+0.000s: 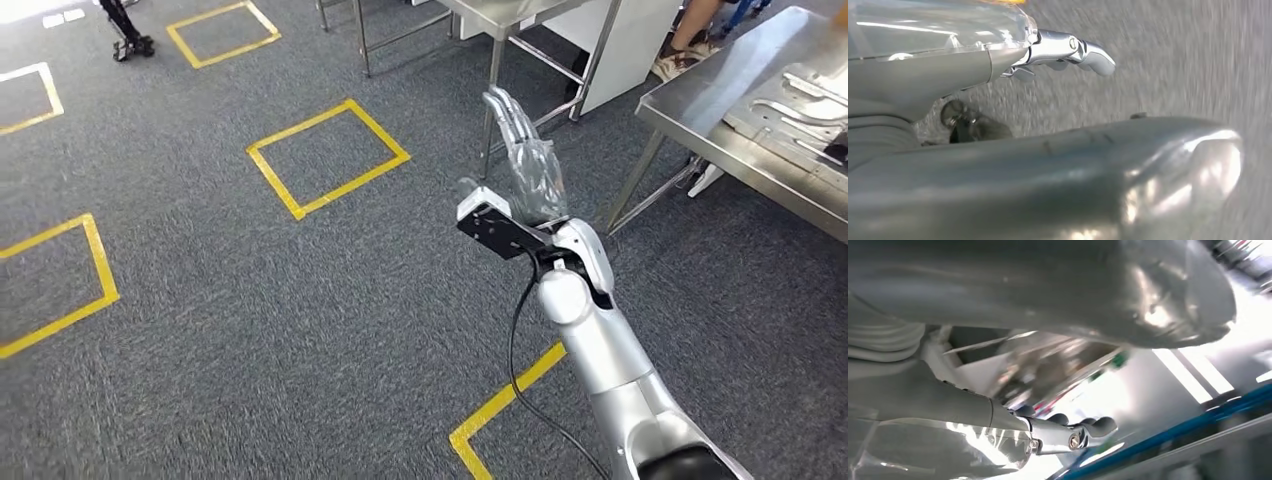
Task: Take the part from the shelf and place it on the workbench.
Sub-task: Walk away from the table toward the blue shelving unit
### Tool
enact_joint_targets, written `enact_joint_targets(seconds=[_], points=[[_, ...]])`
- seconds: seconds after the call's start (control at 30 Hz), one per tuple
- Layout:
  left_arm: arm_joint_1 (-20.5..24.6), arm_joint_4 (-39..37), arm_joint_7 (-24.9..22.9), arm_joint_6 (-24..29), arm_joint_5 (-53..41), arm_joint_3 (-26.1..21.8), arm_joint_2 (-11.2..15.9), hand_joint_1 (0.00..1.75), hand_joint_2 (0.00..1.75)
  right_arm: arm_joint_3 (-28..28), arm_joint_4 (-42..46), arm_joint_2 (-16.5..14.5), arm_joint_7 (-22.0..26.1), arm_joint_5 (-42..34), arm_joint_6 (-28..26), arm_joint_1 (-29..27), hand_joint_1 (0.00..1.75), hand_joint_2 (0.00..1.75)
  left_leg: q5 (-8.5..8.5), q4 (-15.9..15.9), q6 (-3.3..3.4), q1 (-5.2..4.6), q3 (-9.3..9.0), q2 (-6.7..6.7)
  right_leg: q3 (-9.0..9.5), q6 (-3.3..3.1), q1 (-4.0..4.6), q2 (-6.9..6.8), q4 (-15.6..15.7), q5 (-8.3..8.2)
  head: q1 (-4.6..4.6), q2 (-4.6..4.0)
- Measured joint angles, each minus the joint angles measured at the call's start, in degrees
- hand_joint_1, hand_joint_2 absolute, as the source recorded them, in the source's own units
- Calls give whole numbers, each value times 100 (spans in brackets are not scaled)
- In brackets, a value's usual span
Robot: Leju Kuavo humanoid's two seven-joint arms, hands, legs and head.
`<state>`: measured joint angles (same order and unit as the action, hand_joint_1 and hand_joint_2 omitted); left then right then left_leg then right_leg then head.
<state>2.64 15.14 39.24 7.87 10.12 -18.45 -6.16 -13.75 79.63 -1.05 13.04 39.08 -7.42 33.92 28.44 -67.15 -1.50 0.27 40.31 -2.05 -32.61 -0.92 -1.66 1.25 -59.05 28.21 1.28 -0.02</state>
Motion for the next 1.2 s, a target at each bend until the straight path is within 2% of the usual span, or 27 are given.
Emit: enact_joint_targets(seconds=[0.07, 0.1, 0.13, 0.17, 0.23, 0.3, 0.37, 0.43, 0.5, 0.53, 0.57, 0.6, 0.63, 0.67, 0.73, 0.77, 0.8, 0.87, 0.9, 0.97, 1.0, 1.03, 1.07, 1.1, 1.13, 1.17, 1.2], points=[[-40, 16, 36, 195, 103, -207, -26, 0, 0, -192, -295, -282, 79, -106, 198, 293, 0, 0, 219, -704, -30, 26, 377, 135, 15, -26, 33, -146, -2, 18, 1, 0], [-82, 37, 52, 285, 128, -328, -53, 0, 0, -305, -483, -435, 110, -170, 258, 467, 0, 0, 189, -807, -38, 34, 446, 156, 25, -31, 42, -212, -3, 30, 1, 0], [-131, 71, 62, 371, 129, -446, -87, 0, 0, -428, -679, -594, 142, -246, 285, 638, 0, 0, 56, -666, -38, 38, 389, 175, 41, -30, 45, -276, -4, 46, 1, 0], [-184, 111, 66, 442, 114, -555, -123, 0, 0, -539, -847, -733, 166, -321, 295, 804, 0, 0, -145, -323, -31, 37, 223, 227, 68, -22, 47, -342, -4, 69, 1, 0], [-279, 199, 60, 549, 58, -753, -195, 0, 0, -725, -1121, -954, 203, -471, 300, 1092, 0, 0, -458, 475, 9, 1, -177, 453, 119, 19, 72, -473, -6, 127, 2, 0], [-357, 284, 16, 582, -40, -942, -269, 0, 0, -878, -1328, -1101, 204, -601, 299, 1299, 0, 0, -529, 827, 68, -45, -340, 552, 155, 74, 114, -600, 3, 174, -1, 0], [-432, 366, -45, 559, -175, -1121, -330, 0, 0, -1011, -1480, -1199, 193, -700, 298, 1408, 0, 0, -531, 859, 134, -50, -341, 416, 195, 133, 126, -709, 27, 208, -3, 0], [-505, 454, -97, 537, -351, -1291, -405, 0, 0, -1103, -1575, -1247, 190, -765, 296, 1469, 0, 0, -541, 902, 202, -27, -369, 297, 159, 183, 104, -554, -127, 347, -3, 0], [-546, 546, -156, 596, -620, -1449, -498, 0, 0, -1143, -1660, -1231, 194, -801, 261, 1498, 0, 0, -542, 924, 257, -16, -392, 186, -136, 201, 89, -261, -743, 665, -4, 0], [-552, 579, -184, 672, -792, -1507, -537, 0, 0, -1149, -1701, -1195, 196, -808, 230, 1492, 0, 0, -539, 923, 276, -20, -395, 119, -359, 201, 90, -186, -1144, 820, -3, 0], [-553, 595, -203, 763, -955, -1543, -576, 0, 0, -1149, -1736, -1140, 202, -807, 199, 1468, 0, 0, -536, 919, 285, -26, -398, 40, -557, 200, 93, -152, -1465, 899, -3, 0], [-554, 600, -213, 847, -1090, -1565, -610, 0, 0, -1149, -1764, -1073, 219, -805, 177, 1439, 0, 0, -534, 913, 290, -34, -402, -46, -680, 191, 97, -136, -1609, 866, -3, 0], [-555, 600, -211, 904, -1180, -1582, -644, 0, 0, -1149, -1784, -1014, 241, -804, 169, 1415, 0, 0, -531, 904, 290, -42, -409, -131, -693, 171, 102, -120, -1516, 708, -3, 0], [-556, 599, -195, 928, -1238, -1602, -677, 0, 0, -1149, -1796, -960, 264, -803, 162, 1401, 0, 0, -526, 896, 290, -50, -420, -206, -603, 140, 111, -85, -1218, 467, -3, 0], [-542, 582, -105, 868, -1353, -1633, -739, 0, 0, -1130, -1810, -843, 287, -799, 120, 1396, 0, 0, -520, 878, 280, -56, -419, -331, -324, 68, 122, 143, -432, 21, -2, 0], [-520, 563, -46, 772, -1425, -1640, -758, 0, 0, -1107, -1813, -754, 295, -809, 88, 1393, 0, 0, -524, 873, 263, -46, -403, -388, -232, 49, 131, 233, -175, -92, 0, 0], [-491, 534, 4, 634, -1508, -1641, -769, 0, 0, -1072, -1817, -632, 319, -836, 52, 1382, 0, 0, -533, 873, 240, -29, -382, -451, -190, 36, 141, 287, -48, -128, 2, 0], [-428, 455, 52, 308, -1701, -1618, -772, 0, 0, -951, -1832, -278, 454, -965, -32, 1327, 0, 0, -560, 893, 180, -1, -363, -593, -148, 15, 154, 157, 15, -142, 1, 0], [-399, 411, 63, 173, -1811, -1585, -770, 0, 0, -857, -1837, -60, 550, -1051, -87, 1267, 0, 0, -548, 874, 167, -10, -356, -548, -102, -7, 151, 72, 67, -158, -1, 0], [-324, 326, 74, 9, -2019, -1482, -763, 0, 0, -607, -1782, 406, 718, -1215, -194, 1033, 0, 0, -358, 588, 154, -39, -243, -239, 2, -52, 135, -108, 180, -194, -1, 0], [-273, 282, 76, -41, -2109, -1420, -760, 0, 0, -450, -1702, 652, 768, -1282, -234, 838, 0, 0, -174, 271, 150, -42, -105, -39, 37, -62, 144, -199, 206, -195, 1, 0], [-216, 240, 66, -78, -2187, -1356, -758, 0, 0, -280, -1569, 886, 794, -1327, -258, 590, 0, 0, 26, -117, 133, -29, 73, 72, 54, -68, 150, -292, 213, -185, 2, 0], [-163, 201, 51, -106, -2253, -1291, -758, 0, 0, -103, -1407, 1104, 804, -1354, -266, 312, 0, 0, 177, -473, 110, -8, 237, 126, 60, -63, 151, -383, 211, -172, 1, 0], [-120, 170, 33, -123, -2300, -1232, -758, 0, 0, 62, -1236, 1278, 805, -1364, -265, 35, 0, 0, 237, -686, 82, 16, 332, 156, 64, -54, 146, -465, 208, -157, 1, 0], [-88, 147, 11, -136, -2330, -1178, -758, 0, 0, 212, -1068, 1421, 800, -1358, -256, -204, 0, 0, 186, -676, 54, 41, 310, 181, 66, -40, 137, -529, 203, -143, 1, 0], [-63, 132, -2, -144, -2346, -1133, -758, 0, 0, 334, -921, 1521, 789, -1343, -241, -387, 0, 0, 35, -424, 33, 63, 162, 217, 73, -19, 122, -570, 195, -128, 1, 0], [-39, 121, -12, -152, -2362, -1099, -758, 0, 0, 434, -789, 1599, 768, -1323, -227, -522, 0, 0, -157, -13, 22, 77, -72, 293, 87, 10, 108, -598, 185, -108, 1, 0]])
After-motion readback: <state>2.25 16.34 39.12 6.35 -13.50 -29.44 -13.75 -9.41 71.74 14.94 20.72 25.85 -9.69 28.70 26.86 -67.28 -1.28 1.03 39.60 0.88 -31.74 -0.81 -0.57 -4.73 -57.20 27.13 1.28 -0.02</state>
